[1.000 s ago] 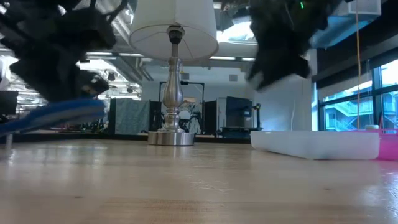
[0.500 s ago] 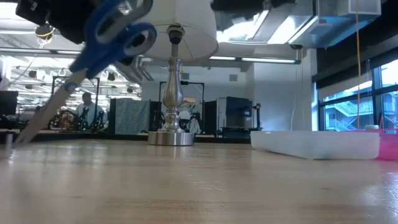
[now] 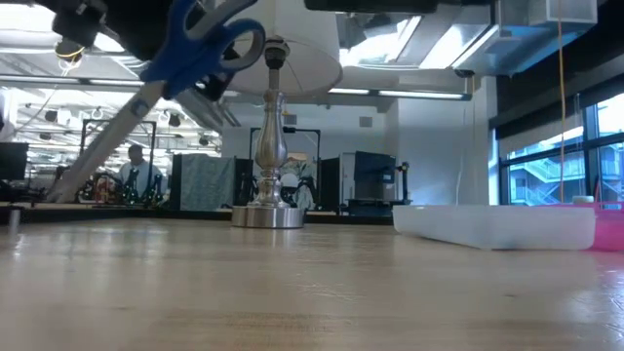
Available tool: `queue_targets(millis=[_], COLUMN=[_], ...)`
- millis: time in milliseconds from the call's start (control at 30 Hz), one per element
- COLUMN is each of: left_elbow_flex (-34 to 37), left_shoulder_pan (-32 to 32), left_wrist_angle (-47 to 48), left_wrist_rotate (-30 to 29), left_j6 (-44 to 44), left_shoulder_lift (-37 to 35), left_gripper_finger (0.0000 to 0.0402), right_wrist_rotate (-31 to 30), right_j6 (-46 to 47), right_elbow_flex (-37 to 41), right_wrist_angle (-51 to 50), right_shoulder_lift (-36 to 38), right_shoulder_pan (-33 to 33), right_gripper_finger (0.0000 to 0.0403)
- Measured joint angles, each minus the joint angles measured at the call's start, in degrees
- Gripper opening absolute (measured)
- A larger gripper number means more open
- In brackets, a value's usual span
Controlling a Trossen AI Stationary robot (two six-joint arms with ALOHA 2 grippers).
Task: Pick & place school supplies into a supply box
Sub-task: Put the blue scissors into the supply box
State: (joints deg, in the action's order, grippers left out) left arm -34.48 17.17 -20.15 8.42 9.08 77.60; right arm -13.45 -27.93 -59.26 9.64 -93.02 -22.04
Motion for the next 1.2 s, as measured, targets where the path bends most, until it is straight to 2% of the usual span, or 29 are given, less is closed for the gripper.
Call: queue_targets(millis=[167,467,833,933,1200], left_elbow_flex=[0.0,0.0,0.0,0.0,0.0], left_shoulder_pan=[-2.4,-2.8,-2.65,-2.65,-2.65], left_wrist_angle=[-1.01,-1.34,-2.47,-2.42,-2.68], left_wrist_rotate=[6.63,10.18,11.0,11.0,10.8], left_j6=[4.98,6.4,6.23,6.23,6.23], left_shoulder_lift=[0.02,0.02,0.07,0.07,0.09], left_gripper_finger=[0.0017,0.0017,0.0017,0.0017,0.0017], right_wrist_rotate=[-0.24,3.87,8.02,8.18,12.0], right_j6=[-4.43,-7.84,-7.37,-6.87,-7.07], right_elbow_flex=[-7.12,-18.19,-20.58,-20.58,-20.55], right_wrist_angle=[-7.2,-14.64,-13.72,-13.34,-12.99], right_shoulder_lift=[-4.04,-10.0,-11.67,-11.69,-11.69], right_shoulder_pan=[-0.02,0.18,0.15,0.15,0.18], right_gripper_finger=[0.0174,0.0174,0.0173,0.016,0.0094])
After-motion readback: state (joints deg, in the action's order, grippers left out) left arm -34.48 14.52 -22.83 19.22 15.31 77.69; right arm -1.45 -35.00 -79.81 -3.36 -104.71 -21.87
